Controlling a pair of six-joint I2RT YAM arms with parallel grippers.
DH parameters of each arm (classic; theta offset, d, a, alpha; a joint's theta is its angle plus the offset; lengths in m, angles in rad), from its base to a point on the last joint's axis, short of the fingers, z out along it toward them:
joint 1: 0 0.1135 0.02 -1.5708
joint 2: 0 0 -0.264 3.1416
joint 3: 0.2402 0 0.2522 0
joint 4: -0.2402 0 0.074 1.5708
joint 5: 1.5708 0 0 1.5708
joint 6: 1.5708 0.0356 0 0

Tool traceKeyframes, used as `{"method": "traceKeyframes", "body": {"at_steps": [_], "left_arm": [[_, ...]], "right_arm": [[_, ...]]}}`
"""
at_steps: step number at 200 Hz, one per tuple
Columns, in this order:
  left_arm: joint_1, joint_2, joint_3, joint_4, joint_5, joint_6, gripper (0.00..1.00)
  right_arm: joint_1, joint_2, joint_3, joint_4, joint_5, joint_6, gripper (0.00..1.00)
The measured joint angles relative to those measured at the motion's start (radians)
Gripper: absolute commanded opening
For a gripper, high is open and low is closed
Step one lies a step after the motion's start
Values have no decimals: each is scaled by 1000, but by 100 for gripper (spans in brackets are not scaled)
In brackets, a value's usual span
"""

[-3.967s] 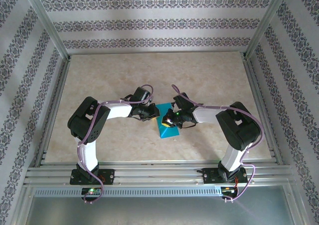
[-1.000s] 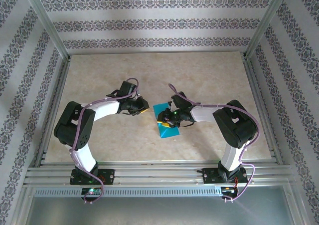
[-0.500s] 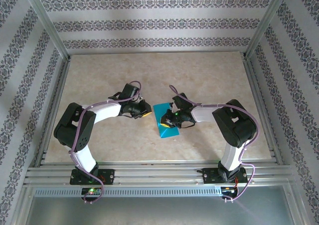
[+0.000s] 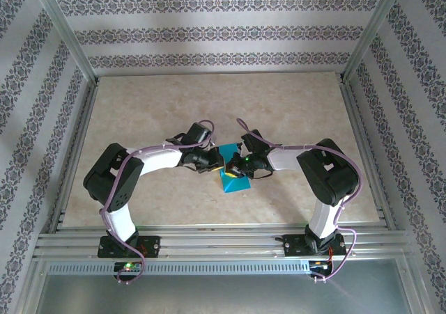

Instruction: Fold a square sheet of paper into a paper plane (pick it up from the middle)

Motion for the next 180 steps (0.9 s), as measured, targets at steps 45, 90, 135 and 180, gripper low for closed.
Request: {"method": "traceKeyframes", "body": {"at_steps": [45,90,135,180], "left_arm": [[-6,35,22,-21,-20,0,0],[-12,58,24,-37,-26,0,0],[-18,70,25,-53,-42,5,0],[-19,78,37,-71,-53,16,0]], "right_arm": [[-3,2,0,2,-6,0,0],[-5,5,0,4,-12,0,0],[-5,5,0,5,-13,0,0],[-5,5,0,8,-13,1,0]]}}
